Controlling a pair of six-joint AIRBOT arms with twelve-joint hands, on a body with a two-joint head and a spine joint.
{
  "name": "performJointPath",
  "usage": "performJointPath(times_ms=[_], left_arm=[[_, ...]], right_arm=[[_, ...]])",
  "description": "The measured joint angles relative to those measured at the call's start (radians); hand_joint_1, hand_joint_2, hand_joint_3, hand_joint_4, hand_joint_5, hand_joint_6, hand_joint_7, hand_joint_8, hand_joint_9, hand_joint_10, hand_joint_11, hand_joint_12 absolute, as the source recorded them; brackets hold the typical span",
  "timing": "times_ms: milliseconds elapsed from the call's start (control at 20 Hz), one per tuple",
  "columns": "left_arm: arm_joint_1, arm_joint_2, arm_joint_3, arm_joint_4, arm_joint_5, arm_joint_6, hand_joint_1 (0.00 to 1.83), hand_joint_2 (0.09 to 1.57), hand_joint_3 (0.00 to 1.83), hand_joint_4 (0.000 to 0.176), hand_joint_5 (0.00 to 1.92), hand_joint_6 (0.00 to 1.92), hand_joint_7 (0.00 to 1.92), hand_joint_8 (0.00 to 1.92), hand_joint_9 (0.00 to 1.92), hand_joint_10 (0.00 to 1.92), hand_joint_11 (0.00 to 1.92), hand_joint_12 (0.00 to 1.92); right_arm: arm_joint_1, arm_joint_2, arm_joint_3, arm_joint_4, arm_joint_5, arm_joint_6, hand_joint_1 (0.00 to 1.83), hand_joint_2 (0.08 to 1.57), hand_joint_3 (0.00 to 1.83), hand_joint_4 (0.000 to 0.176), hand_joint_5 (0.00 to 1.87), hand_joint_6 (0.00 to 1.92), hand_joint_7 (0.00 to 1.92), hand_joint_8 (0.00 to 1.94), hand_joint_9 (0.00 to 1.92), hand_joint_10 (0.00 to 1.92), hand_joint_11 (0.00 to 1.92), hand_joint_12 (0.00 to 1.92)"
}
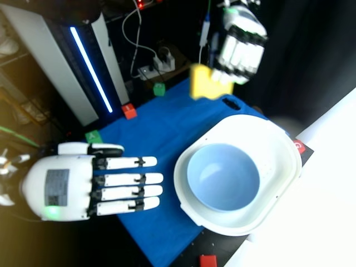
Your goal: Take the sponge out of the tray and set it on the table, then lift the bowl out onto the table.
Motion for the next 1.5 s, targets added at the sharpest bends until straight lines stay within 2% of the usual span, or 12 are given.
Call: performJointPath(times_ms=[300, 450, 500, 600, 750, 1050, 1150, 1250, 1300, 1400, 1450, 1500], left_arm=[[0.089, 0.035, -0.040, -0.016, 0.040, -0.008, 1.39, 1.06, 0.00, 0.000, 1.09, 0.84, 1.03, 0.68, 1.07, 1.05, 0.93, 1.07], [0.101, -0.012, -0.020, -0.028, 0.104, -0.011, 1.35, 1.16, 0.00, 0.000, 0.94, 1.10, 0.82, 1.01, 0.80, 1.37, 0.74, 0.99], [0.103, -0.028, -0.014, -0.025, 0.133, -0.011, 1.10, 1.00, 0.00, 0.000, 0.78, 0.13, 0.77, 0.12, 0.70, 0.32, 0.44, 1.15], [0.103, -0.032, -0.011, -0.027, 0.146, -0.012, 1.05, 0.96, 0.00, 0.018, 0.76, 0.03, 0.76, 0.03, 0.72, 0.17, 0.39, 1.23], [0.111, -0.032, -0.007, -0.040, 0.150, -0.013, 0.93, 0.97, 0.01, 0.047, 0.67, 0.00, 0.67, 0.00, 0.67, 0.04, 0.25, 1.24], [0.111, -0.047, 0.016, -0.082, 0.146, -0.013, 0.81, 0.98, 0.00, 0.107, 0.55, 0.00, 0.57, 0.00, 0.56, 0.00, 0.12, 0.98], [0.116, -0.046, 0.018, -0.095, 0.142, -0.013, 0.83, 0.94, 0.00, 0.081, 0.52, 0.00, 0.50, 0.00, 0.49, 0.00, 0.08, 0.95], [0.137, -0.046, 0.018, -0.136, 0.116, -0.003, 0.75, 0.93, 0.00, 0.089, 0.46, 0.00, 0.47, 0.00, 0.44, 0.00, 0.02, 1.06], [0.147, -0.046, 0.018, -0.166, 0.099, 0.011, 0.74, 0.92, 0.00, 0.061, 0.41, 0.00, 0.37, 0.00, 0.34, 0.00, 0.00, 0.89], [0.150, -0.045, 0.018, -0.202, 0.071, 0.035, 0.70, 0.92, 0.00, 0.064, 0.39, 0.00, 0.36, 0.00, 0.32, 0.00, 0.00, 0.73], [0.151, -0.043, 0.018, -0.228, 0.046, 0.047, 0.77, 0.90, 0.00, 0.058, 0.39, 0.00, 0.33, 0.00, 0.27, 0.00, 0.00, 0.67], [0.155, -0.042, 0.018, -0.267, 0.012, 0.069, 0.78, 0.92, 0.00, 0.085, 0.35, 0.00, 0.29, 0.00, 0.24, 0.00, 0.00, 0.64]], right_arm=[[0.000, 0.002, -0.002, 0.007, 0.000, 0.000, 0.35, 1.39, 0.00, 0.077, 0.59, 0.00, 0.35, 0.00, 0.29, 0.00, 0.09, 0.50], [0.000, 0.002, -0.002, 0.007, 0.001, 0.003, 0.35, 1.39, 0.00, 0.089, 0.59, 0.00, 0.34, 0.00, 0.27, 0.00, 0.09, 0.48], [0.000, 0.002, -0.002, 0.007, 0.000, 0.003, 0.35, 1.40, 0.00, 0.098, 0.59, 0.00, 0.34, 0.00, 0.28, 0.00, 0.09, 0.48], [0.000, 0.002, -0.002, 0.008, 0.000, 0.003, 0.32, 1.40, 0.00, 0.097, 0.58, 0.00, 0.34, 0.00, 0.27, 0.00, 0.09, 0.48], [0.000, 0.002, -0.002, 0.007, 0.000, 0.003, 0.32, 1.40, 0.00, 0.123, 0.58, 0.00, 0.35, 0.00, 0.28, 0.00, 0.01, 0.52], [0.000, 0.002, -0.003, 0.008, 0.000, 0.003, 0.35, 1.40, 0.00, 0.118, 0.60, 0.01, 0.36, 0.00, 0.30, 0.00, 0.02, 0.54], [0.000, 0.002, -0.003, 0.008, 0.000, 0.003, 0.38, 1.39, 0.00, 0.116, 0.59, 0.00, 0.35, 0.00, 0.30, 0.00, 0.03, 0.54], [0.000, 0.002, -0.007, 0.007, 0.000, 0.003, 0.46, 1.38, 0.00, 0.111, 0.58, 0.00, 0.33, 0.00, 0.28, 0.00, 0.04, 0.54], [0.000, 0.002, -0.009, 0.008, 0.000, 0.003, 0.52, 1.36, 0.00, 0.094, 0.57, 0.00, 0.33, 0.00, 0.29, 0.00, 0.03, 0.59], [0.000, 0.002, -0.008, 0.007, 0.000, 0.003, 0.50, 1.36, 0.00, 0.092, 0.56, 0.00, 0.33, 0.00, 0.29, 0.00, 0.03, 0.61], [0.000, 0.002, -0.008, 0.006, 0.000, 0.003, 0.55, 1.35, 0.00, 0.107, 0.54, 0.00, 0.31, 0.00, 0.27, 0.00, 0.04, 0.60], [0.000, 0.001, -0.001, -0.008, 0.003, 0.004, 0.58, 1.33, 0.00, 0.129, 0.54, 0.00, 0.32, 0.00, 0.28, 0.00, 0.06, 0.56]])
